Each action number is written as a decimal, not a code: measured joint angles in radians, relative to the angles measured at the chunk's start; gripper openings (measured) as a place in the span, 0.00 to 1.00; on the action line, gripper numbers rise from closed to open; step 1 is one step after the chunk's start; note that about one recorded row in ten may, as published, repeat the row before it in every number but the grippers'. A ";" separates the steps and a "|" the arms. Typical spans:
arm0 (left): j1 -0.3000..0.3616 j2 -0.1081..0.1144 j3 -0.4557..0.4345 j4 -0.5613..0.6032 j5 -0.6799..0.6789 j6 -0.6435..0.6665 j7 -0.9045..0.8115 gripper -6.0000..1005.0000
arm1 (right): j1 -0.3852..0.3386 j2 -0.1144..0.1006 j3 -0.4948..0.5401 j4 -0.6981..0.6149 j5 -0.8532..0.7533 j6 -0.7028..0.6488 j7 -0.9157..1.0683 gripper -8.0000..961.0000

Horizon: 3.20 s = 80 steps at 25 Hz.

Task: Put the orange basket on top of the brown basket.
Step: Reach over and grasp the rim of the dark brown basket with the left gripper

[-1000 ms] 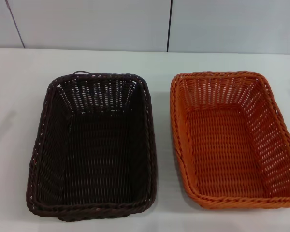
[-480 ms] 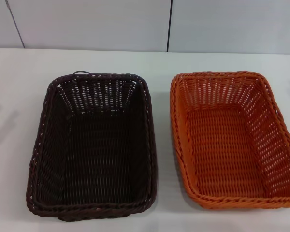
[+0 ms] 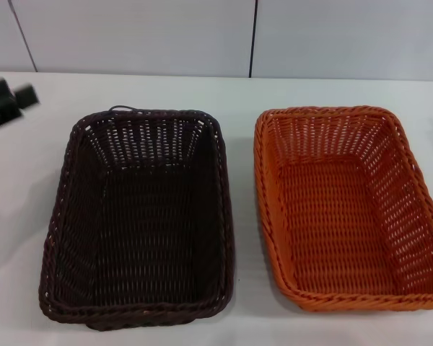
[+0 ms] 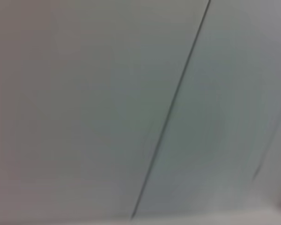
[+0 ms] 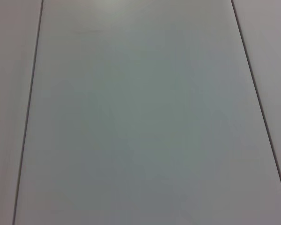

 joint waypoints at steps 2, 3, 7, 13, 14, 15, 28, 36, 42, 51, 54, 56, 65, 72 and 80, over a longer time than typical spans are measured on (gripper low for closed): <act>0.006 -0.001 0.070 -0.072 0.128 0.089 -0.099 0.65 | 0.000 -0.001 0.000 0.000 0.000 0.000 0.000 0.76; 0.008 -0.001 0.097 -0.101 0.185 0.121 -0.142 0.65 | 0.000 -0.001 0.000 0.000 0.000 0.000 0.000 0.76; 0.005 -0.001 0.165 -0.197 0.371 0.172 -0.303 0.65 | 0.001 -0.002 0.000 0.000 0.000 0.000 0.000 0.76; -0.006 -0.001 0.238 -0.337 0.620 0.177 -0.550 0.64 | 0.002 -0.002 0.004 0.000 0.000 0.000 0.000 0.76; -0.006 -0.001 0.238 -0.337 0.620 0.177 -0.550 0.64 | 0.002 -0.002 0.005 0.000 0.000 0.000 0.000 0.76; -0.007 -0.001 0.290 -0.421 0.743 0.160 -0.675 0.64 | 0.002 -0.002 0.005 0.000 0.000 0.000 0.000 0.76; -0.023 -0.002 0.458 -0.541 0.951 0.090 -0.959 0.55 | 0.014 -0.005 0.008 -0.001 0.000 0.000 0.000 0.76; -0.045 -0.002 0.541 -0.529 1.033 0.075 -1.066 0.54 | 0.021 -0.005 0.014 -0.003 0.000 0.000 -0.004 0.76; -0.051 -0.004 0.559 -0.489 1.046 0.087 -1.096 0.54 | 0.025 -0.007 0.014 -0.003 0.000 0.000 -0.005 0.76; -0.056 -0.004 0.598 -0.396 1.077 0.138 -1.136 0.53 | 0.027 -0.007 0.015 -0.002 0.000 0.000 -0.006 0.76; -0.057 -0.004 0.609 -0.376 1.093 0.153 -1.148 0.53 | 0.028 -0.007 0.015 -0.002 0.000 0.000 -0.006 0.76; -0.061 -0.004 0.615 -0.357 1.102 0.159 -1.154 0.53 | 0.028 -0.008 0.015 -0.003 0.000 0.000 -0.006 0.76; -0.077 -0.003 0.619 -0.305 1.104 0.172 -1.155 0.52 | 0.027 -0.008 0.015 0.001 0.000 0.000 -0.006 0.76; -0.083 -0.003 0.622 -0.293 1.115 0.175 -1.156 0.51 | 0.027 -0.008 0.015 0.003 0.000 0.004 -0.006 0.76; -0.098 -0.003 0.691 -0.322 1.216 0.151 -1.190 0.41 | 0.029 -0.008 0.019 0.003 0.000 0.024 -0.006 0.76</act>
